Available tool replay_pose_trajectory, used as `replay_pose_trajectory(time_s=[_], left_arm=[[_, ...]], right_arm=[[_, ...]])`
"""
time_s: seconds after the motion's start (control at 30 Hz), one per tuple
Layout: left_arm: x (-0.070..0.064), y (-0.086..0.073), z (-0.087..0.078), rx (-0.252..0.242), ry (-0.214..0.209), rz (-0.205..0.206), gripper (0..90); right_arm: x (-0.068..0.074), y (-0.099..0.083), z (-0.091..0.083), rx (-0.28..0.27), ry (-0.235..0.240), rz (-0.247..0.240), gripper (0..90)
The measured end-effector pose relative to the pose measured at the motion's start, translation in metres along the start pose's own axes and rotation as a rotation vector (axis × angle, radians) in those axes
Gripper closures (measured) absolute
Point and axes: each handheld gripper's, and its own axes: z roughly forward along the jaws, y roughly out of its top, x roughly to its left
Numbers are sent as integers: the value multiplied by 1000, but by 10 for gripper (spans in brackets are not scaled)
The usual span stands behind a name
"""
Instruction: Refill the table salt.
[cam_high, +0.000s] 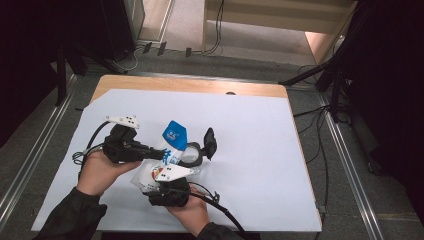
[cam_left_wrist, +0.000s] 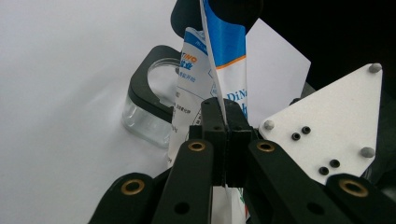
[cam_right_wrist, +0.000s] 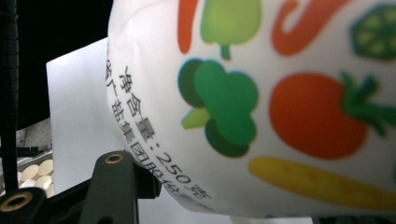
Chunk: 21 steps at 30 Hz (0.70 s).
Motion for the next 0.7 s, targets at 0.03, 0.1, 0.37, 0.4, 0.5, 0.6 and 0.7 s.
replay_pose_trajectory(time_s=[0.03,0.1,0.37,0.4,0.5,0.6,0.7], left_arm=[[1,0,1,2,2,0,900],[1,0,2,1,-1,-9,900],[1,2,10,20,7,-2,900],[1,2,10,20,8,-6,900],[2,2,12,18,-3,-14,900],[3,1,14,19,-17,-16,900],[4,0,15,32,-18,-14,900]], right_arm=[[0,0,0,3,3,7,467],[-1,0,0,9,8,14,465],[-3,-2,1,28,3,21,469],[-3,-2,0,28,12,30,480],[-4,-3,0,21,28,51,495],[-3,-3,-1,14,24,56,503],[-4,-4,-2,1,25,66,521]])
